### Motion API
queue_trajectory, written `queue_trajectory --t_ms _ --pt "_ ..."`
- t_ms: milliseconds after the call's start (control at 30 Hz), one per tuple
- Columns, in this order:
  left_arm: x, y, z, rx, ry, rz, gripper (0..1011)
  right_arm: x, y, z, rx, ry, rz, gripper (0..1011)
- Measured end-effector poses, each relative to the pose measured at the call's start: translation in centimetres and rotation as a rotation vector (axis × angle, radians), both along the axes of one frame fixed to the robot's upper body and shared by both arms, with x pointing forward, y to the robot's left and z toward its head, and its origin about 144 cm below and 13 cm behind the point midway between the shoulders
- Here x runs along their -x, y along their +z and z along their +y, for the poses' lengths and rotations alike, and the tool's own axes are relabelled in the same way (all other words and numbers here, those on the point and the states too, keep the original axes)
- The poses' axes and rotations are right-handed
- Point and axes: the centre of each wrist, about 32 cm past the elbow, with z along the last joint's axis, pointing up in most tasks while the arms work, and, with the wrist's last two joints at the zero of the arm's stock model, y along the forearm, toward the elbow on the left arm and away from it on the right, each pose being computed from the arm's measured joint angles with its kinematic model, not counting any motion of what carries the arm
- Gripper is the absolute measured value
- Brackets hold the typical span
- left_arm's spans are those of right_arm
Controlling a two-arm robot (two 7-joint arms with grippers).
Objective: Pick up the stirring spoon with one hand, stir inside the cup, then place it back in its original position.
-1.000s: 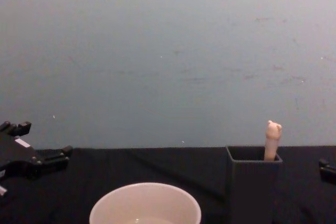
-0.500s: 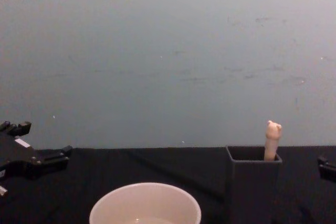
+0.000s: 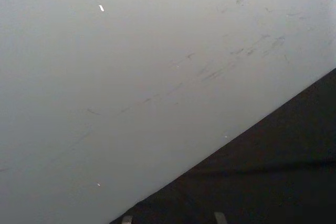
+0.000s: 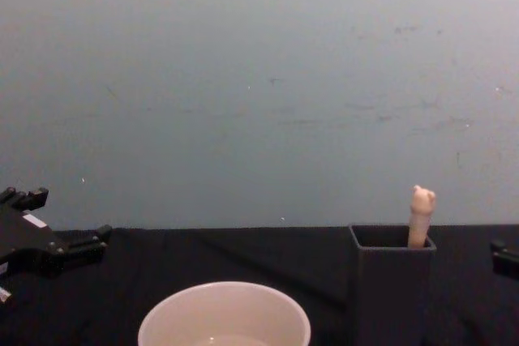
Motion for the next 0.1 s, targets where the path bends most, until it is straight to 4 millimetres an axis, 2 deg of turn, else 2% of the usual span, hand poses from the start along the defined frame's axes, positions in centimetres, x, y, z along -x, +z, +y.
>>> queue_trajectory --t_ms 100 --pt "0.0 0.0 0.0 0.0 0.0 0.0 1001 0.0 0.0 0.0 0.0 0.0 0.0 1002"
